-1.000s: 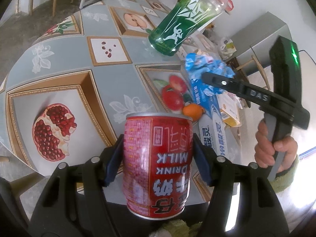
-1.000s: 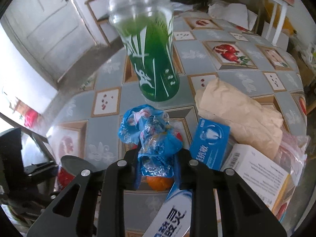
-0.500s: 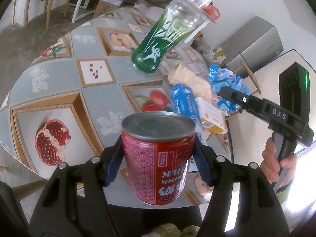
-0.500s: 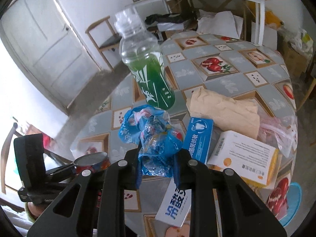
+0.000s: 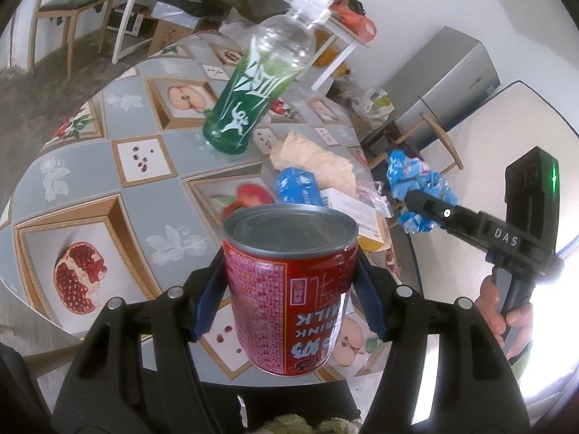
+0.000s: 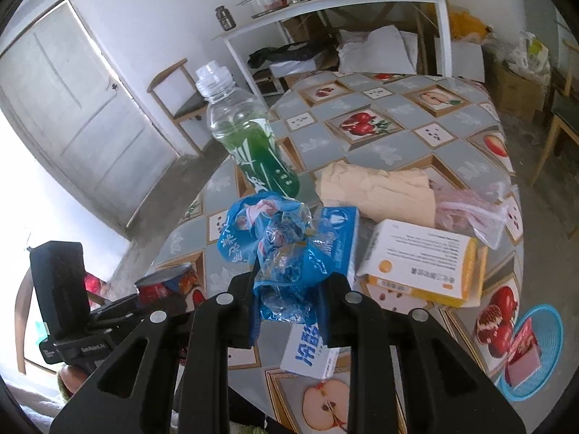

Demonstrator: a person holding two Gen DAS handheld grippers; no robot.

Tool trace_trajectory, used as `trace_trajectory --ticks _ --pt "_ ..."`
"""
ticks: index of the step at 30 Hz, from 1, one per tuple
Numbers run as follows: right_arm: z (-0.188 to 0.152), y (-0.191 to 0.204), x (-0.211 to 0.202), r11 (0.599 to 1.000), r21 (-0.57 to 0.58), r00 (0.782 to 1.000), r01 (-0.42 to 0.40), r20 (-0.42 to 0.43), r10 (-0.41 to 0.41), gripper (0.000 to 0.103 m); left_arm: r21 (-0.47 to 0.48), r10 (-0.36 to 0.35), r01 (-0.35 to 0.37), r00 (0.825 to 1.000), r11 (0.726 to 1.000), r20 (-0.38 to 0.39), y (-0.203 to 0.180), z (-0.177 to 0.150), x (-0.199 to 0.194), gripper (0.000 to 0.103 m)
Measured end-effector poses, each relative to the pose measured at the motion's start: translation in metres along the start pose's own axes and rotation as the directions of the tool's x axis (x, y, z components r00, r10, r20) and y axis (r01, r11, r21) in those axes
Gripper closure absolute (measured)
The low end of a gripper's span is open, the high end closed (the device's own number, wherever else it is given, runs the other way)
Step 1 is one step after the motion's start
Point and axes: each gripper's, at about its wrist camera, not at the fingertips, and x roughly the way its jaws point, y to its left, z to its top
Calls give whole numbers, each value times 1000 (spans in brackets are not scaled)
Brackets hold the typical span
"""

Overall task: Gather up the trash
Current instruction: 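Lift the red milk can with the left gripper while the right gripper grasps the blue wrapper, then carry the milk can and blue wrapper to the blue basket and release both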

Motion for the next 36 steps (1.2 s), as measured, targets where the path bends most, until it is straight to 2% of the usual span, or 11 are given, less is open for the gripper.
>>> trace_trajectory --ticks 24,36 --pt "-27 -42 -58 995 96 995 35 85 -43 79 133 -73 72 997 989 5 -68 7 10 41" --pt "-47 -85 -96 985 167 987 53 142 -77 79 209 -115 116 993 971 -19 -120 3 27 41"
